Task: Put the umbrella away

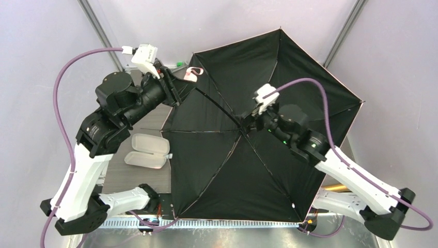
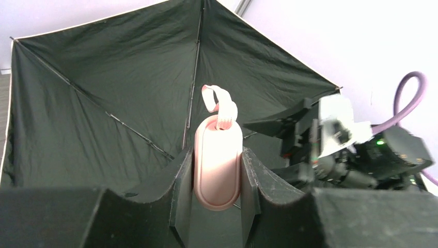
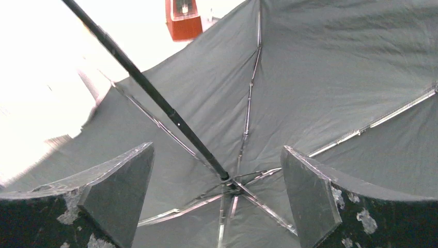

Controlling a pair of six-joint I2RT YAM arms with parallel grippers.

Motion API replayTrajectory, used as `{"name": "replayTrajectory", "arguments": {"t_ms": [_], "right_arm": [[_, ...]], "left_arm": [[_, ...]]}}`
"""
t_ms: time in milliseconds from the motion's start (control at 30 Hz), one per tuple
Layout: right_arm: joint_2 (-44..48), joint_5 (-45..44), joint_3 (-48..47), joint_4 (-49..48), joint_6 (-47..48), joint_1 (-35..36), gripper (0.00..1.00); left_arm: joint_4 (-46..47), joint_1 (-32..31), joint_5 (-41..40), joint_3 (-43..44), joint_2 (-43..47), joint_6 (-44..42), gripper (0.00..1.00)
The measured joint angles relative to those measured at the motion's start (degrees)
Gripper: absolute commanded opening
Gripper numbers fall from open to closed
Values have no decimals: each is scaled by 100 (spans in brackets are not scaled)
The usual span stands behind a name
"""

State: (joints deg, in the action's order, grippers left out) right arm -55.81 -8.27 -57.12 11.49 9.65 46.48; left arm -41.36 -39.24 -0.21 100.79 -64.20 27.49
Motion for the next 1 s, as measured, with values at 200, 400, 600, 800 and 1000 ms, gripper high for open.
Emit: {"name": "replayTrajectory", "arguments": {"t_ms": [200,400,600,800,1000], "right_arm": [[496,-382,-459,501,-2651,-175,95],[339,474,-299,592,-6284,-651,97],[168,1327,2415,-1440,-10233,-883,96],[2,1121,2771,-1668,-11881,-883,95],[-514,1067,2516,-2234,-12596,-883,96]], "left_arm": [[367,0,-39,-411,221,57,0],[710,2,-13,-680,348,76,0],[1117,35,232,-1121,640,109,0],[1414,39,450,-1403,769,195,0],[1639,31,732,-1480,774,205,0]]}}
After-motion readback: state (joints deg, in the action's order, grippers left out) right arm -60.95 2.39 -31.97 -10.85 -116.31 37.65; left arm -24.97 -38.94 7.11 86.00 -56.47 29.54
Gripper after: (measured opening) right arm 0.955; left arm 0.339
